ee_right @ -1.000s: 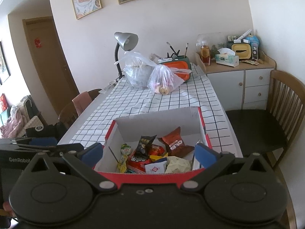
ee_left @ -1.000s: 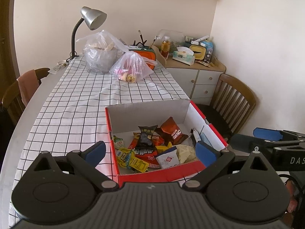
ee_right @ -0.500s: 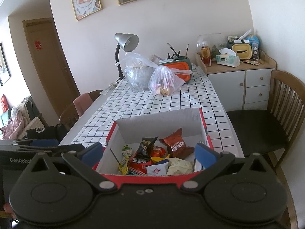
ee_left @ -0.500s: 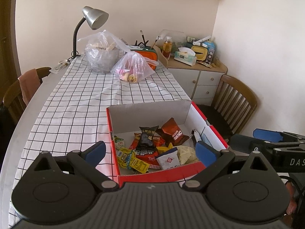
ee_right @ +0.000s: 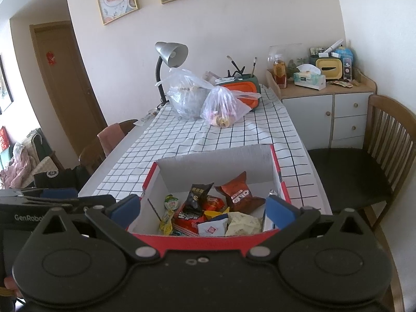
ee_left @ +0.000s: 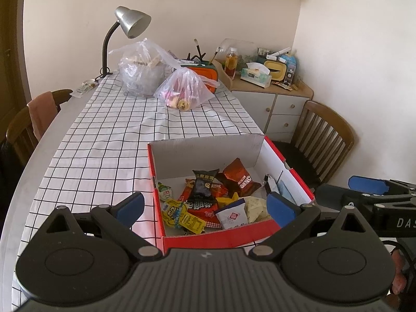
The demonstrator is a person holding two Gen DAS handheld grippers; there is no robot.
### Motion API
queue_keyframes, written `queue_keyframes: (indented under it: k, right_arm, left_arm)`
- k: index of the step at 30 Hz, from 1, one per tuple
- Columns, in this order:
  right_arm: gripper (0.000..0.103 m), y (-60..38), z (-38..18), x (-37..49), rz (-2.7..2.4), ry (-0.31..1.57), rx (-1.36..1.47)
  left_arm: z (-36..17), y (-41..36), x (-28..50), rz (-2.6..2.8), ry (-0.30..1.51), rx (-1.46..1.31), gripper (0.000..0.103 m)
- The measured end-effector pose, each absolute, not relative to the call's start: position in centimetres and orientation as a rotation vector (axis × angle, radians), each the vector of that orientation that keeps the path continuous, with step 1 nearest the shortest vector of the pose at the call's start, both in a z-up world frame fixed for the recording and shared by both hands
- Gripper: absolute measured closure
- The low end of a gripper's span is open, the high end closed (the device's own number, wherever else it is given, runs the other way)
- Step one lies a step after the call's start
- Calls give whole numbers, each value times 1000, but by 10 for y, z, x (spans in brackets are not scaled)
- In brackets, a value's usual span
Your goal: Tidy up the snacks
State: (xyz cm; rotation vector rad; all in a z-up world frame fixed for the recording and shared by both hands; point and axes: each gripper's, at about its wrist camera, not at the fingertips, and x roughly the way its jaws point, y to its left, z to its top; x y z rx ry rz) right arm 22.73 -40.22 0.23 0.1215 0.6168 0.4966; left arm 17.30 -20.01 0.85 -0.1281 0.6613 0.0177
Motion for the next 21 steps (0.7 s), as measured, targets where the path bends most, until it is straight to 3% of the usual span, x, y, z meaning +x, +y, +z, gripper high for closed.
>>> queue_keyframes:
  k: [21]
  right_arm:
    - [0, -402, -16, 224, 467, 645, 60]
  left_arm:
    - [-5, -201, 175, 26, 704, -122, 2]
